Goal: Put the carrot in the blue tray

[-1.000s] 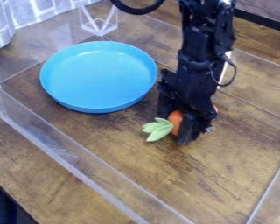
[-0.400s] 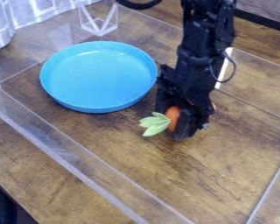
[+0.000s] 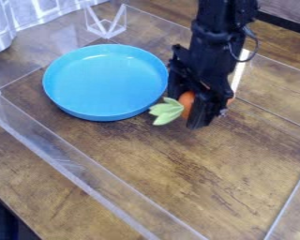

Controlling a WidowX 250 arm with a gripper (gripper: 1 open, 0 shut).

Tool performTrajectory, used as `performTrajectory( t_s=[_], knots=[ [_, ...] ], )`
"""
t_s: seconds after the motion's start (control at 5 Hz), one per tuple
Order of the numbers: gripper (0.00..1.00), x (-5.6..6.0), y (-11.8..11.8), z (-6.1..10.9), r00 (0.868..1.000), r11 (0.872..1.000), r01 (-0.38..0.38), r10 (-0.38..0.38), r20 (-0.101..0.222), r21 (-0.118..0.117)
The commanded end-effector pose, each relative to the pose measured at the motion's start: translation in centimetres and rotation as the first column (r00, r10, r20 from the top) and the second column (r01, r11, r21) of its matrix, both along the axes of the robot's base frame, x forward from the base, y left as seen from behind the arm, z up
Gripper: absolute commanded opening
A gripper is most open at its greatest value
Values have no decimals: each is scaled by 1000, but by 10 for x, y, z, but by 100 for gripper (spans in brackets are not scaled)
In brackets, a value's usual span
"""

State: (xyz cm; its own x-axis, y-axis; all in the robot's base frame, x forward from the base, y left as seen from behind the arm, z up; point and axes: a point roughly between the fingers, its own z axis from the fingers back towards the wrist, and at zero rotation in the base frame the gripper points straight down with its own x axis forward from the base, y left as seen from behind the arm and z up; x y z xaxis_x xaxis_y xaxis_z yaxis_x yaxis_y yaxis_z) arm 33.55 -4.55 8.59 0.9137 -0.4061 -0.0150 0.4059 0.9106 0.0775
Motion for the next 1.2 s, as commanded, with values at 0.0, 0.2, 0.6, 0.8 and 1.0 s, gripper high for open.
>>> performTrajectory(
  t_s=[0.0, 0.2, 0.6, 0.8, 1.0],
  knots=[
    [0, 1, 5, 35, 995, 1000, -10, 11, 102, -16],
    [0, -5, 5, 37, 995, 1000, -10, 13, 100, -25],
    [0, -20, 6, 38, 995, 999, -27, 30, 98, -37],
    [0, -26, 6, 39, 995, 998, -34, 38, 97, -46],
    [0, -31, 7, 38, 994, 997, -44, 50, 97, -58]
  ],
)
